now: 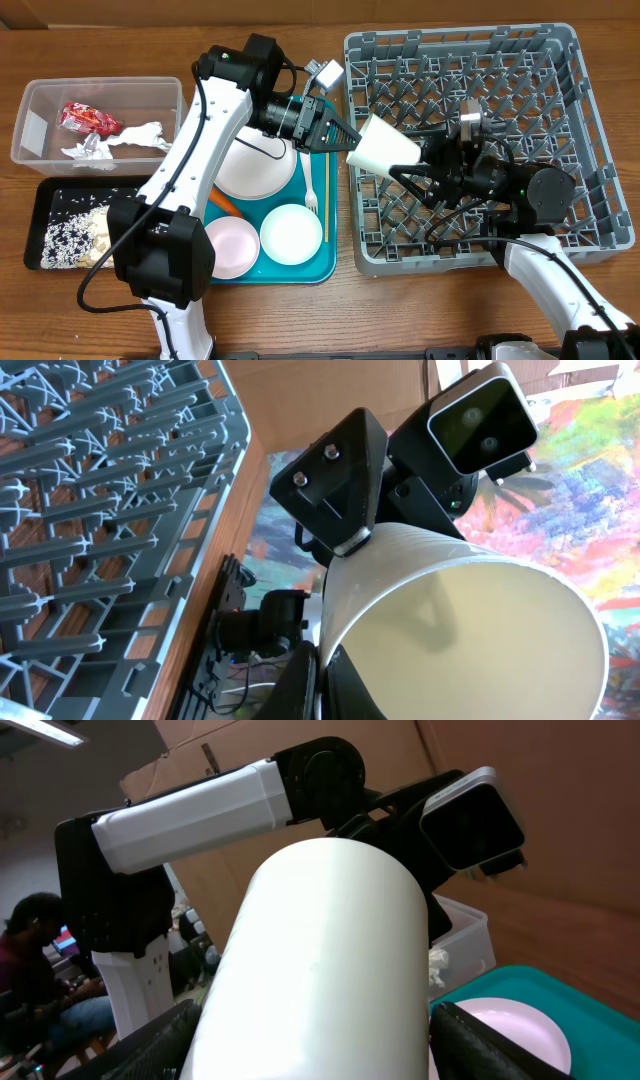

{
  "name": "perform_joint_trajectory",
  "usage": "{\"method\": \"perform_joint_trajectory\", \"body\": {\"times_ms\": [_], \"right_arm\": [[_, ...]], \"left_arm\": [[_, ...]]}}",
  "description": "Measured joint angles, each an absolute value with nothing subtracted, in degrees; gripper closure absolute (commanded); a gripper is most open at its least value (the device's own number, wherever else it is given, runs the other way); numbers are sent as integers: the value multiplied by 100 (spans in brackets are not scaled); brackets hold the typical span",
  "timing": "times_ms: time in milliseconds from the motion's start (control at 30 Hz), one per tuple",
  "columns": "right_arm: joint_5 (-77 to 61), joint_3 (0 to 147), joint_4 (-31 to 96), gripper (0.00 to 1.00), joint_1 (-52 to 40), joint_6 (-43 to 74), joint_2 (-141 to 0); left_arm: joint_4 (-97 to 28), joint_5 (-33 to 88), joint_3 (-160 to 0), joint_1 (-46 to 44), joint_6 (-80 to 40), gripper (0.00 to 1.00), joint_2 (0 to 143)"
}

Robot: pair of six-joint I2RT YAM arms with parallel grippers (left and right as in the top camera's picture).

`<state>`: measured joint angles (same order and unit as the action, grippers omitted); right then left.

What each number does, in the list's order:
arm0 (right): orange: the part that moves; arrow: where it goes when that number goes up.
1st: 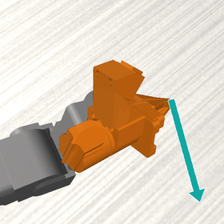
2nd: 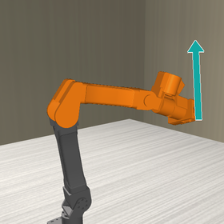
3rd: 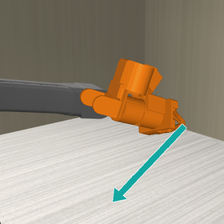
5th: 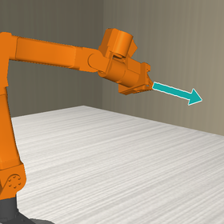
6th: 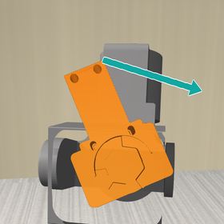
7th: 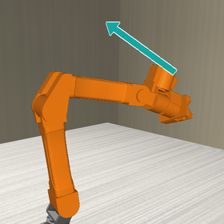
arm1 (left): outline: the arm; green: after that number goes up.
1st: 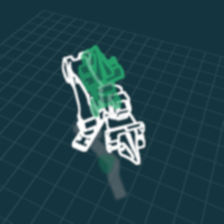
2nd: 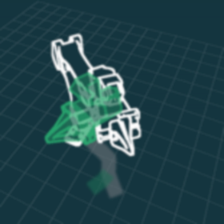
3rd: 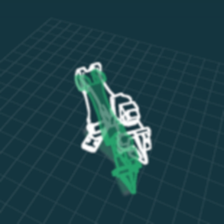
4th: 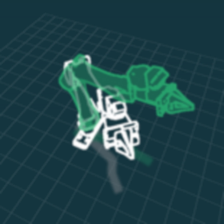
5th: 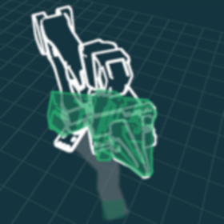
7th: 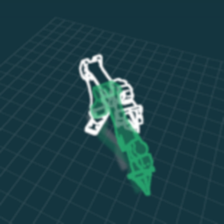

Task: Sort waste into correct bins and load items into the dishwasher rack
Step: 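Grasp the white paper cup with the right gripper from the left gripper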

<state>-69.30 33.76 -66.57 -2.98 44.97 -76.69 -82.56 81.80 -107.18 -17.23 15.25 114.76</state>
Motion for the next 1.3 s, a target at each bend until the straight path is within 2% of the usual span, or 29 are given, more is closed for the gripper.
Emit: {"method": "perform_joint_trajectory", "body": {"times_ms": [167, 467, 833, 1300], "right_arm": [[-6947, 3376, -6678, 32, -298, 4508, -7669], [-6993, 3376, -6899, 36, -292, 4650, -7679], [-7096, 3448, -6877, 35, -266, 4762, -7725], [-7835, 4012, -6237, 38, 34, 4823, -7765]], "left_arm": [[-8296, 8138, -10718, -1721, 1525, 96, 11476], [-8578, 8095, -10718, -1723, 1688, 96, 11476], [-8628, 7961, -10718, -1728, 1697, 96, 11476], [-8654, 7832, -10728, -1828, 1693, 95, 11443]]}}
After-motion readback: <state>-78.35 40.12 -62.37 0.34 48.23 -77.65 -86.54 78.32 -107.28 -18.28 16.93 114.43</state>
